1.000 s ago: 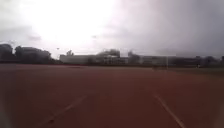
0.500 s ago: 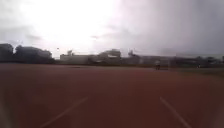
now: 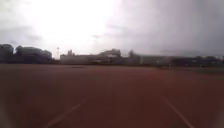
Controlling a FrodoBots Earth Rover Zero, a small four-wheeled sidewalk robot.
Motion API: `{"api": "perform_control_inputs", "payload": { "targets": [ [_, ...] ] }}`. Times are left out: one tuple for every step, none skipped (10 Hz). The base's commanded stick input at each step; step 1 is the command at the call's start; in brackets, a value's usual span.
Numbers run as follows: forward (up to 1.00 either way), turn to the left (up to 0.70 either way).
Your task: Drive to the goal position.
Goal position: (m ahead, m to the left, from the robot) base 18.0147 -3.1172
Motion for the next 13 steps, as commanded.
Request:
{"api": "perform_control_inputs", "payload": {
  "targets": [
    [0.5,0.0],
    [0.5,0.0],
    [0.5,0.0],
    [0.5,0.0],
    [0.5,0.0],
    [0.5,0.0],
    [0.5,0.0],
    [0.5,0.0],
    [0.5,0.0],
    [0.5,0.0],
    [0.5,0.0],
    [0.5,0.0],
    [0.5,0.0]
  ]
}}
